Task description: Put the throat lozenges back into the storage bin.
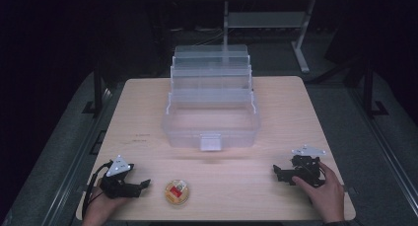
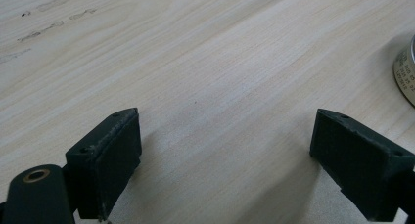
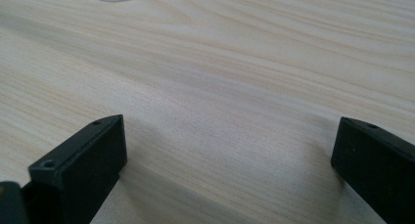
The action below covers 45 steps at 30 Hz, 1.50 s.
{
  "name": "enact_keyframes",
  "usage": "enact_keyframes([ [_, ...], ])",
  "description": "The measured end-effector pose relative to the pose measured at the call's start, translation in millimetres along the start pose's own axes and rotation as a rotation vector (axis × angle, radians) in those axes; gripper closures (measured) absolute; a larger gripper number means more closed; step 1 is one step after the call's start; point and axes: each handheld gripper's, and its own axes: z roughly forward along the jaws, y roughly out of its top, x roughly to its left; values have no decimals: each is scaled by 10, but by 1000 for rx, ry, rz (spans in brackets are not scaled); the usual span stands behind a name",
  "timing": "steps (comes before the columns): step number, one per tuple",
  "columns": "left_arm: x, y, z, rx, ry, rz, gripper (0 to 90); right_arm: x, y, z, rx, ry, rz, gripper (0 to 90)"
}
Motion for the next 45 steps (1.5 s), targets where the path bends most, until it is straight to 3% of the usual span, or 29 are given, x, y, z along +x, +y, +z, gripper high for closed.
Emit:
enact_keyframes([
  [11, 5, 0, -5, 1, -4, 4, 111, -1, -1, 1, -1, 0, -1, 0],
  [25, 17, 55, -42, 59, -18, -16, 128, -3, 1, 1, 0, 1, -2, 0],
  [38, -4, 132, -95, 89, -4, 9, 133, -4, 1, 2, 0, 2, -3, 0],
  [45, -16, 181, -147, 93, -25, 11, 135, -5, 3, 4, 0, 2, -5, 0],
])
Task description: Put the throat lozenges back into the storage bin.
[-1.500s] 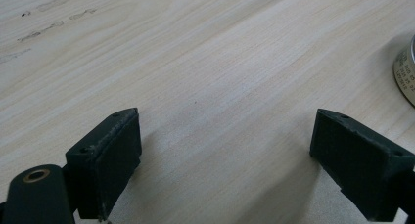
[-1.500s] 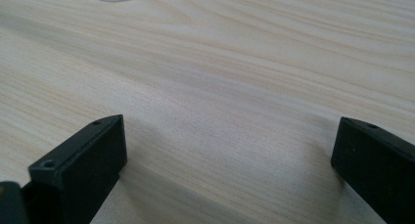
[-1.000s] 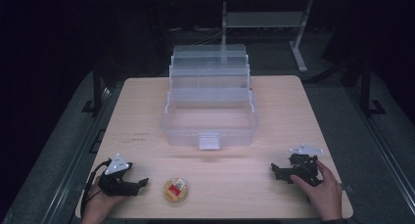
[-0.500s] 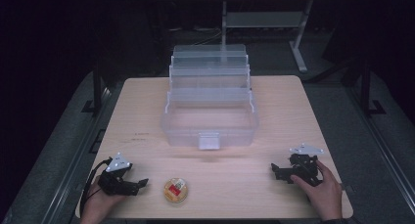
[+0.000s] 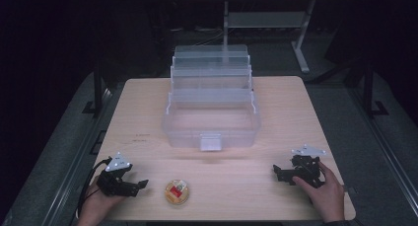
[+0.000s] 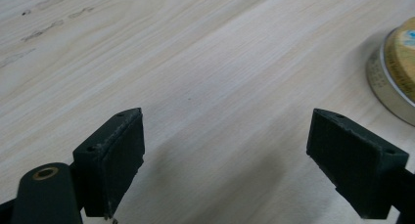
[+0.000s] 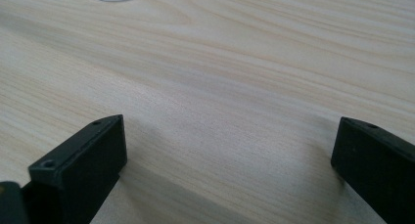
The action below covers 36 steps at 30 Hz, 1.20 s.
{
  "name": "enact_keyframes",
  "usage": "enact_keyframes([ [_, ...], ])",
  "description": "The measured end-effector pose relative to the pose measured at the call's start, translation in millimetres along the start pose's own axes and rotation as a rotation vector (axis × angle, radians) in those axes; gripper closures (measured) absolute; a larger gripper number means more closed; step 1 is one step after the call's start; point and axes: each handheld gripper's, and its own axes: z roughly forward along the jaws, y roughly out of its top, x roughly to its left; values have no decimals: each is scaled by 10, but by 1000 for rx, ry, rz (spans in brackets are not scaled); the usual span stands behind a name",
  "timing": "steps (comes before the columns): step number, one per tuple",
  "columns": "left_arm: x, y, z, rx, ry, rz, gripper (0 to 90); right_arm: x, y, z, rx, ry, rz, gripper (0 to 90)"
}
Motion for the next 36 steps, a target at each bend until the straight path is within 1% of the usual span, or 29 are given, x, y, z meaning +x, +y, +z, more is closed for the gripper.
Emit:
enact_keyframes([
  [5, -25, 43, -9, 5, -9, 0, 135, 0, 1, 0, 0, 0, 0, 0],
  [13, -60, 76, -10, 23, -27, 11, 136, 0, 0, 0, 0, 0, -1, 0],
  [30, -155, 161, -49, 16, -46, 33, 144, 0, 0, 0, 0, 0, -1, 0],
  [36, -183, 181, -48, 23, -54, 41, 144, 0, 0, 0, 0, 0, 0, 0],
])
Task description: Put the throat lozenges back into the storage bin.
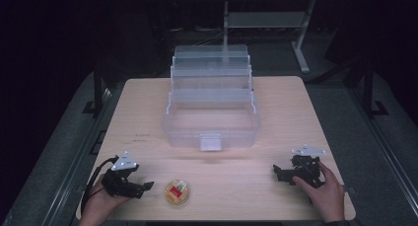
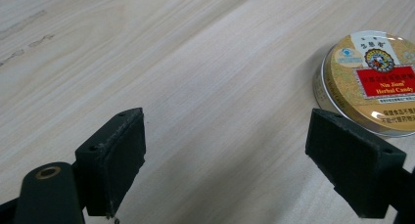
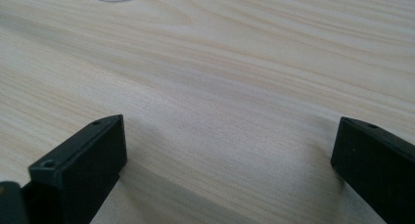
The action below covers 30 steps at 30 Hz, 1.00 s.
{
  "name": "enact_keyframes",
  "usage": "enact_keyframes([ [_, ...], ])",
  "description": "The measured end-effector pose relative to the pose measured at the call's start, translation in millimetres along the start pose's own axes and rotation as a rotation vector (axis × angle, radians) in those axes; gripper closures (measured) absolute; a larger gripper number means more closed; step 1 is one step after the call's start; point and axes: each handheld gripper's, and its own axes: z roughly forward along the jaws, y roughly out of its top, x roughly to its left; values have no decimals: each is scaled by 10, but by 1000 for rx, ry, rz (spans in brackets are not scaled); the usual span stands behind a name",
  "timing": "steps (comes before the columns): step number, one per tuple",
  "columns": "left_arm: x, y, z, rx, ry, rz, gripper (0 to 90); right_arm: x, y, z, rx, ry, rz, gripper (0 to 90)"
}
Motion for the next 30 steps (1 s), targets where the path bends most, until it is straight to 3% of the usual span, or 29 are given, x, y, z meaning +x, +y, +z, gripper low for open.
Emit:
enact_keyframes([
  [13, -83, 70, 18, 1, -21, 9, 144, 0, 0, 0, 0, 0, 0, 0],
  [30, -195, 173, 63, 8, -45, 51, 144, 0, 0, 0, 0, 0, 0, 0],
])
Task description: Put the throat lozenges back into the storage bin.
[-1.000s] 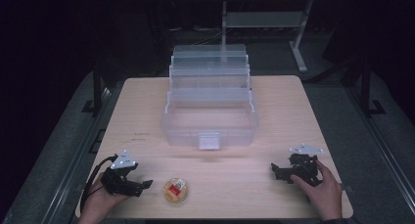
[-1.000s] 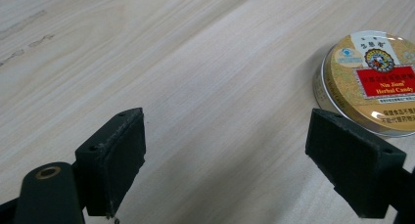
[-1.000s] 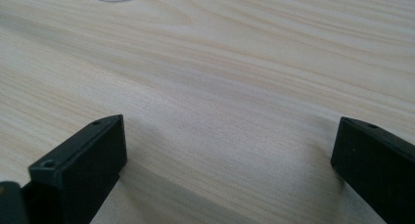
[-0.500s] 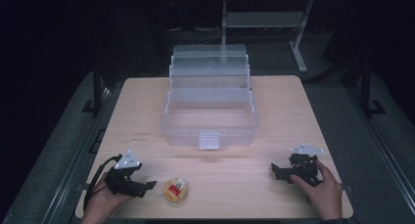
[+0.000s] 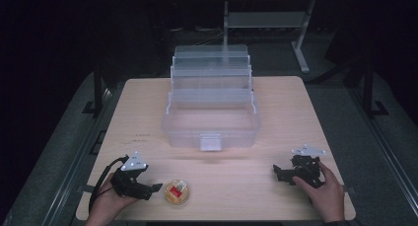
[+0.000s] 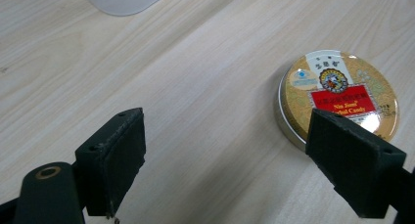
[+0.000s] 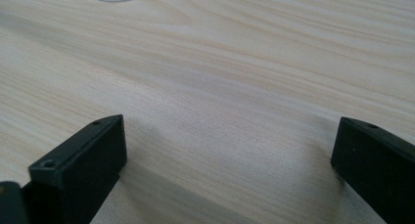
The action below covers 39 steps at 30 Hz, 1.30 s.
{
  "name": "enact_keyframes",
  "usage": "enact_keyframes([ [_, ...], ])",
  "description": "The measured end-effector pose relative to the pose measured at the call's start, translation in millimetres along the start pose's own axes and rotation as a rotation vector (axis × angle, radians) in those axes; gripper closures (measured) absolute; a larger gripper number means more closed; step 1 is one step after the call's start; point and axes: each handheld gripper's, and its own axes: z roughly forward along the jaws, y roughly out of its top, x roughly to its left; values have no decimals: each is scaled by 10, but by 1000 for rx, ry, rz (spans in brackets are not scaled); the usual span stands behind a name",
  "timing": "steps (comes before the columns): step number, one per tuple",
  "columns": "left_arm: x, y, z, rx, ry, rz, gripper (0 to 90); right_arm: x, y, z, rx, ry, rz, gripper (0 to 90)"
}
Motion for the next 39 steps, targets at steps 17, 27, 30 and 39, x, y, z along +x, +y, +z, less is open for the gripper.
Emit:
enact_keyframes([
  [17, -115, 93, 84, 17, -33, 39, 143, 0, 0, 0, 0, 0, 0, 0],
  [27, -175, 152, 115, 13, -62, 48, 144, 0, 0, 0, 0, 0, 0, 0],
  [30, -200, 176, 127, 14, -71, 56, 144, 0, 0, 0, 0, 0, 0, 0],
  [39, -290, 256, 189, 21, -101, 85, 144, 0, 0, 0, 0, 0, 0, 0],
])
